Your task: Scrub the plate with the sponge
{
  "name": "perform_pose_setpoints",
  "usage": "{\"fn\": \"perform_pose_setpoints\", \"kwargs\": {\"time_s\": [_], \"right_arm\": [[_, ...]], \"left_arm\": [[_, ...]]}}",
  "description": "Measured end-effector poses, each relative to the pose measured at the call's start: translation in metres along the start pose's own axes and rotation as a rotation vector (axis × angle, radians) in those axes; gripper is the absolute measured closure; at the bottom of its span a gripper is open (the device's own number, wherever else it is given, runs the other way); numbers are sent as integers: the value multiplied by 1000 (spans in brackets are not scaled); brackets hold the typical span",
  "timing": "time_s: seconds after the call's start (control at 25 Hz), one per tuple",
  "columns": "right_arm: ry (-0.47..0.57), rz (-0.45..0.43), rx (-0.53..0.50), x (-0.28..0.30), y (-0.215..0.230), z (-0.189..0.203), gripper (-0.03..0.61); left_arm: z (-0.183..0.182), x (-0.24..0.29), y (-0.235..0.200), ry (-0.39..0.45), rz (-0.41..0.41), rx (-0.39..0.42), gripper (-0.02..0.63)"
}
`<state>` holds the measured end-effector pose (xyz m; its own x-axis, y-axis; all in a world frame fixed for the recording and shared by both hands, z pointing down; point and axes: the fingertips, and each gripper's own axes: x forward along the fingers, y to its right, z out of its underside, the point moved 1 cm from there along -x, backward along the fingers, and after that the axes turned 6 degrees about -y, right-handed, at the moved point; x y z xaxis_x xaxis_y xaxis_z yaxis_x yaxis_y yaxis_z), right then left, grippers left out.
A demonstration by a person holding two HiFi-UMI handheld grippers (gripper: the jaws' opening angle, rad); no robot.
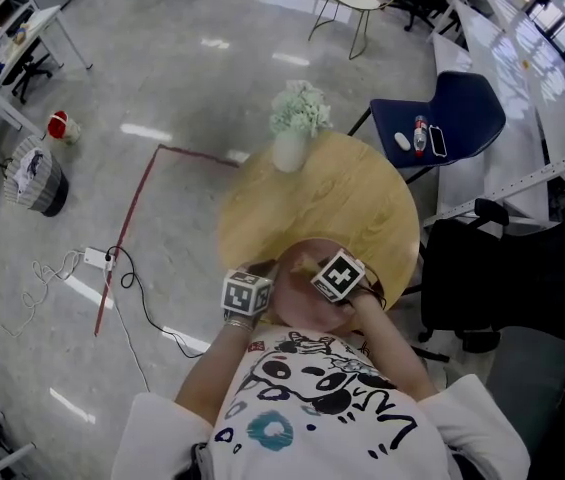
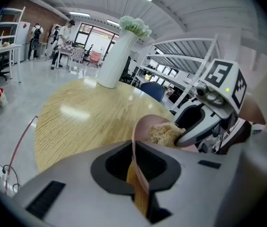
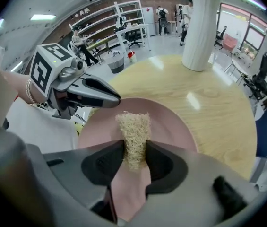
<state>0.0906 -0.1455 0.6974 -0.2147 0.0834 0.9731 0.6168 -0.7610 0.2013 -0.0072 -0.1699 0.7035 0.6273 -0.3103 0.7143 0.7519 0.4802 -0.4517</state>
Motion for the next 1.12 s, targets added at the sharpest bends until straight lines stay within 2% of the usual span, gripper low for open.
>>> {"fn": "perform_pose_setpoints", "kwargs": {"time_s": [0.32,0.64,0.92,1.12], "right_arm": [[-7,50,82,-10,26,33,425],[-51,54,80,-9,5,72,425],[-60,-46,68,-1,-42,83,425],[-24,-84,16,5,-61,61,425]], "left_arm": [[0,-2,-2,3,-15,-4,584],[-1,3,-1,-1,-47,-4,586],[1,6,1,-15,-40,-4,586],[4,10,0,-32,-44,-5,586]]}}
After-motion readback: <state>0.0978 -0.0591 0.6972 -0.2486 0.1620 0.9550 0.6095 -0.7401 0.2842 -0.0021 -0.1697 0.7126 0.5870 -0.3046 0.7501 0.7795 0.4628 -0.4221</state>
